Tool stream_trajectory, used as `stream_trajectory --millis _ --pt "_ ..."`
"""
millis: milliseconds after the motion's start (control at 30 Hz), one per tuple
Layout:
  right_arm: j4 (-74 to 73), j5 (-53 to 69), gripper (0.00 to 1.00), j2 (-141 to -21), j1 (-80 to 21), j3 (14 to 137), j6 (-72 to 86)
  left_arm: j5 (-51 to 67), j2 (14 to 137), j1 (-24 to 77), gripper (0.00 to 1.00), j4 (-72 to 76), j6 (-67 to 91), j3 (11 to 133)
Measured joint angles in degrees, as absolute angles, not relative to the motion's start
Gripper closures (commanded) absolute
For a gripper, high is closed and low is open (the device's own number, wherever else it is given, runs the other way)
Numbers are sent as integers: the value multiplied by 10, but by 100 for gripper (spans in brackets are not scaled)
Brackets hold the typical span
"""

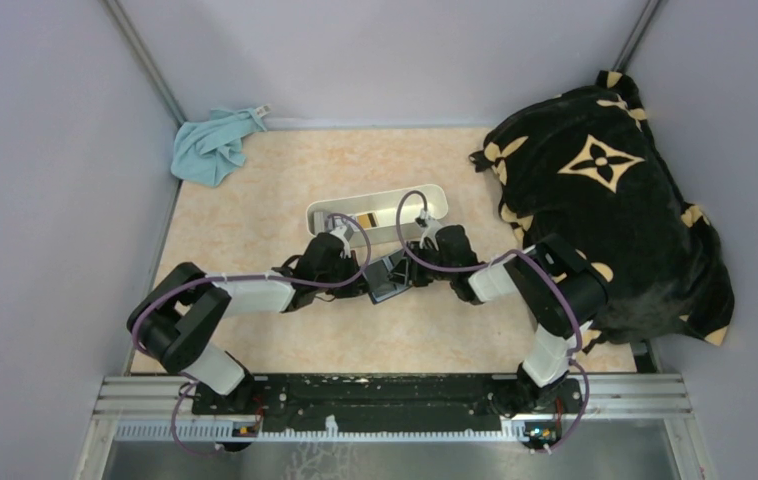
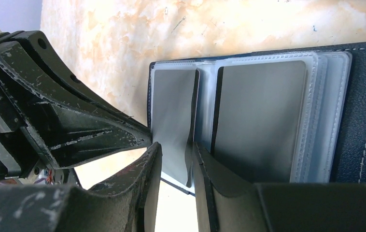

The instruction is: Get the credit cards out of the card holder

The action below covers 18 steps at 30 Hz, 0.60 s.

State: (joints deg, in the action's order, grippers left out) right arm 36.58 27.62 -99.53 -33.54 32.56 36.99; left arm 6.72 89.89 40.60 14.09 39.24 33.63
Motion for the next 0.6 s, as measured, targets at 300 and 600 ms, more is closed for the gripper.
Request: stream_trajectory --millis 300,600 --pt "386 291 71 -995 -331 322 393 71 900 404 100 142 394 336" --pt "360 333 71 -976 -336 319 396 71 900 404 100 148 394 336"
